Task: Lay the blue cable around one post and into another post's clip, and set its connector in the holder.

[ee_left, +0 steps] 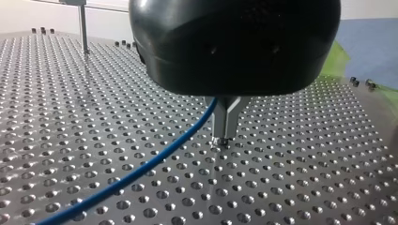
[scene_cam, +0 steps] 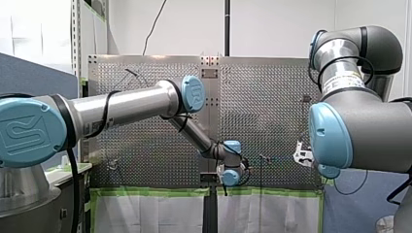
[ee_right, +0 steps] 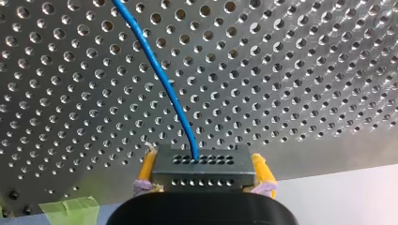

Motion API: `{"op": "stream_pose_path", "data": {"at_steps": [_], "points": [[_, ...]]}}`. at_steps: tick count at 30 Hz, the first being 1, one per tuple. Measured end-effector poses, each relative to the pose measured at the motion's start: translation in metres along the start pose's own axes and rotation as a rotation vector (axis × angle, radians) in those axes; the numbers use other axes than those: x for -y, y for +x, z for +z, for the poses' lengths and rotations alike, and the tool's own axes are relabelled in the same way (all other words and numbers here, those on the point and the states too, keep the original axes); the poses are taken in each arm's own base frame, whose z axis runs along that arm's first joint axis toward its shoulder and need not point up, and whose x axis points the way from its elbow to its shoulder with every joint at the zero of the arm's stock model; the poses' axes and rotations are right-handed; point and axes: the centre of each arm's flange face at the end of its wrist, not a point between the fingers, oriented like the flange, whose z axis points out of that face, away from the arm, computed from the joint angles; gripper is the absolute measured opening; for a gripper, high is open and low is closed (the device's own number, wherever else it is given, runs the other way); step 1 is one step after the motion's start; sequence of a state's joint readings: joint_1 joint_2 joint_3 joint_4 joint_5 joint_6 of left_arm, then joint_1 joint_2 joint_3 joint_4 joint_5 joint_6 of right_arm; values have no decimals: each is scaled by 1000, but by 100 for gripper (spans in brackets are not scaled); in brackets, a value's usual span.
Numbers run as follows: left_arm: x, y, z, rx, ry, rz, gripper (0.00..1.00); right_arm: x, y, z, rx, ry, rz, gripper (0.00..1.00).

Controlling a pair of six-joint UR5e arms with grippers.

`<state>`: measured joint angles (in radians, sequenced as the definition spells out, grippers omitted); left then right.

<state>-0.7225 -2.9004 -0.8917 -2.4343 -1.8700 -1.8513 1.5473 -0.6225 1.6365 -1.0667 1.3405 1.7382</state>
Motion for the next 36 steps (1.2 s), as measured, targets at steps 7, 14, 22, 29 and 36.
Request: {"op": "stream_pose_path", "data": {"at_steps": [7, 14, 22, 29, 36], "points": [[-3, -1, 2, 2, -3, 3, 4, 0, 0, 0, 0, -1, -1, 0], [-3, 0, -3, -9, -2, 26, 74, 0, 0, 0, 2, -1, -4, 0], [11, -3, -7, -32, 50, 71, 100, 1, 0, 0, 3, 1, -2, 0], [23, -17, -7, -54, 64, 130, 100, 1, -1, 0, 8, 0, 0, 0], [34, -37, -19, -80, 68, 191, 100, 1, -2, -1, 15, -1, 2, 0]]}}
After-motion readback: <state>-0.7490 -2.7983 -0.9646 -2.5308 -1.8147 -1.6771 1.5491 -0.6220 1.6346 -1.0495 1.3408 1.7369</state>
